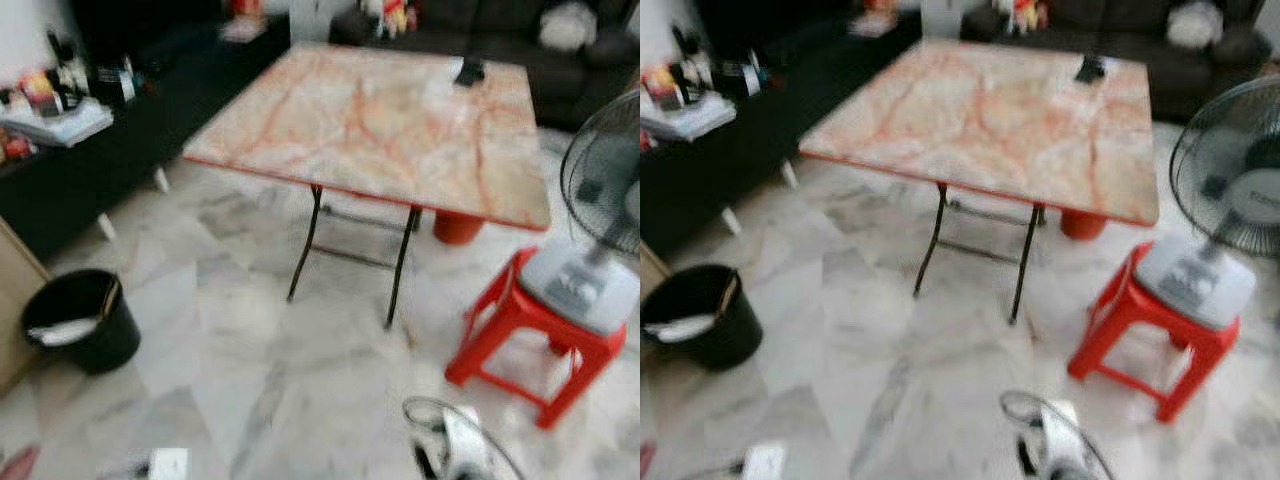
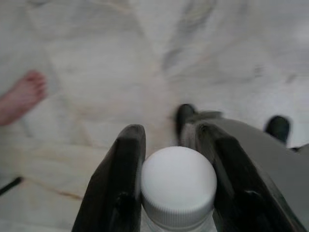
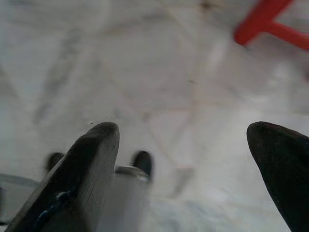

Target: Picking trash to rubbish bin

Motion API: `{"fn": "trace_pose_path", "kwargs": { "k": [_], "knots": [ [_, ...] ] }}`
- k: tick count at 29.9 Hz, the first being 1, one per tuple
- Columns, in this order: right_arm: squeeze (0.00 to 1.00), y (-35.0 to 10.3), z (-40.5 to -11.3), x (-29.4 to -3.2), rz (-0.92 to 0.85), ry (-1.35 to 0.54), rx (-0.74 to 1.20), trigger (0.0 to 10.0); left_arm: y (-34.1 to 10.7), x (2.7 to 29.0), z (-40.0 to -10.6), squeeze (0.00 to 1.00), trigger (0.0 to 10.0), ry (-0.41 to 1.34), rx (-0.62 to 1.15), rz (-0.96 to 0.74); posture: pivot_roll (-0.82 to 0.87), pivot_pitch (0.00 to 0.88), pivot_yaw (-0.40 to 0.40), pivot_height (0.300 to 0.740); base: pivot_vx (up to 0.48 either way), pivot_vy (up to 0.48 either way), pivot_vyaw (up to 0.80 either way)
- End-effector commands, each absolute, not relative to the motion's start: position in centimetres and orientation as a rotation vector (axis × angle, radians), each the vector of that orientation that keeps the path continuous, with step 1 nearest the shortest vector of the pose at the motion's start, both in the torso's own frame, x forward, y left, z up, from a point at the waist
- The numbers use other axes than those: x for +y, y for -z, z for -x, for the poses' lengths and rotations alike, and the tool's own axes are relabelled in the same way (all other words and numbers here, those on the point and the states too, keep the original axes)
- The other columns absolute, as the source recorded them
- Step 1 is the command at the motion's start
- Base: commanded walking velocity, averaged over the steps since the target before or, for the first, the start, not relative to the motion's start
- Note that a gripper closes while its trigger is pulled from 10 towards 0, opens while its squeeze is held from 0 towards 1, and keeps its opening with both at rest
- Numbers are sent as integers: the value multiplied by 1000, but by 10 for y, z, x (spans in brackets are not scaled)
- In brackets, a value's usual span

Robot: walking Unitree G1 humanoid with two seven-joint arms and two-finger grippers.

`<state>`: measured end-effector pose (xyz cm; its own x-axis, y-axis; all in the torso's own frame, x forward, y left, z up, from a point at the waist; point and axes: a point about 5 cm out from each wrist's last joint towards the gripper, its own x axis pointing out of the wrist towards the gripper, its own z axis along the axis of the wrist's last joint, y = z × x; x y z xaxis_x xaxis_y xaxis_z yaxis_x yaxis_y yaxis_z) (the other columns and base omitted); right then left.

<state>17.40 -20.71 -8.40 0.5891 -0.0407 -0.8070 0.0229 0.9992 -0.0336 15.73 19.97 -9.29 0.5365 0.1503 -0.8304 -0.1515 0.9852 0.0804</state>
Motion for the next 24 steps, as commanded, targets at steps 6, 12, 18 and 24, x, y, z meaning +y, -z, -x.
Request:
{"fn": "trace_pose_path", "kwargs": {
  "k": [6,12,18,24],
  "knots": [
    [0,81,-185,-194,5,3,913,10000,95,212,-148,0,10000,-202,1018,-30,-12,89,-47,740,299,0,800],
    [0,81,-184,-194,6,4,914,10000,95,213,-148,0,10000,-202,1020,-34,-8,86,-46,740,299,0,800],
    [0,81,-184,-193,-17,14,910,10000,94,214,-148,0,10000,-200,1017,-38,-7,83,-46,740,300,0,225],
    [0,81,-185,-192,-25,16,905,10000,94,214,-149,0,10000,-197,1017,-42,-6,83,-46,740,299,0,0]
  ]
}}
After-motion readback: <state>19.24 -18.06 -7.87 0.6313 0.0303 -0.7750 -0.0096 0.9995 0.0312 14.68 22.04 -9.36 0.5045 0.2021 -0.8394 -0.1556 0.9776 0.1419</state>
